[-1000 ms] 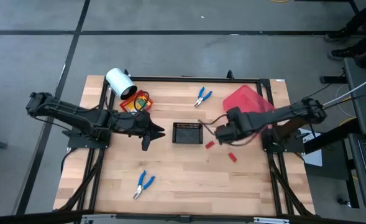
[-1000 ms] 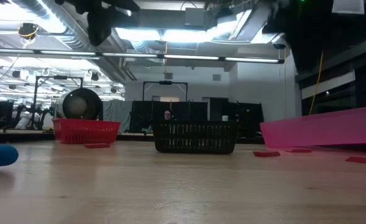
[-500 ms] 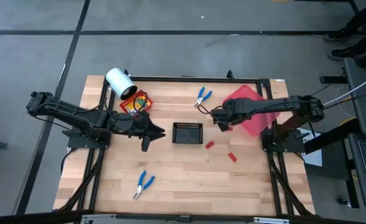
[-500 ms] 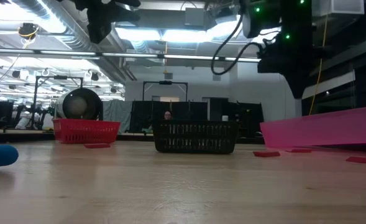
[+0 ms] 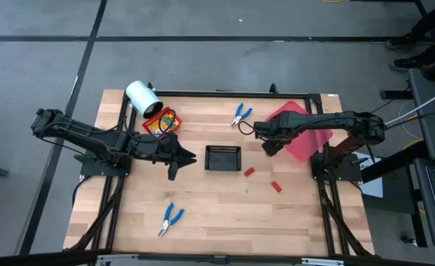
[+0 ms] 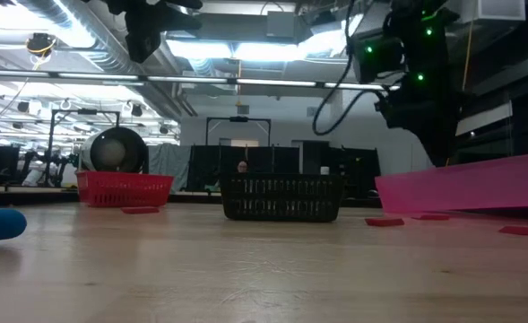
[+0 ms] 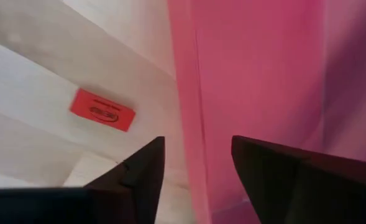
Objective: Pick & Place School Supplies
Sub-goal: Adjust the pink bin
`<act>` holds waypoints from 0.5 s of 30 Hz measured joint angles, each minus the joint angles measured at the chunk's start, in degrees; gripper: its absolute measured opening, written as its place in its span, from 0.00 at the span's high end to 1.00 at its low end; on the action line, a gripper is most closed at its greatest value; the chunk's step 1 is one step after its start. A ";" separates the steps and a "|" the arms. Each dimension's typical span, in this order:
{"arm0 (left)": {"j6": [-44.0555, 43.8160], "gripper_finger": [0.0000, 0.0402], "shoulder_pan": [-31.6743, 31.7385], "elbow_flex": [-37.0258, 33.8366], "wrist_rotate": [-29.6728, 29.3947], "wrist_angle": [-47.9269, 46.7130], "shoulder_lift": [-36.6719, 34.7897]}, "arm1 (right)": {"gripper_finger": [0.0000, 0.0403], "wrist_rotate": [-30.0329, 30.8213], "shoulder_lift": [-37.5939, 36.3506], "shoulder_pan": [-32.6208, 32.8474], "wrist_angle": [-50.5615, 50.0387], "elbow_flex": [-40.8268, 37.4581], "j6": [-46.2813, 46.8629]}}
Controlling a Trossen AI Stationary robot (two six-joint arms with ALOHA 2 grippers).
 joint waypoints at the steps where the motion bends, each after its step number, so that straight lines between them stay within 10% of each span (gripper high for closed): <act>1: 0.01 0.74 0.00 0.00 0.00 -0.07 0.00 | 0.51 -0.27 0.00 -0.25 0.16 -0.53 0.03; 7: 0.13 0.74 0.00 0.00 0.02 -0.47 -0.20 | 0.58 -2.57 0.00 -0.99 1.00 -3.95 2.17; 15: 0.18 0.75 0.00 0.00 0.00 -0.47 -0.20 | 0.96 -4.00 0.00 -0.97 8.43 -4.14 4.23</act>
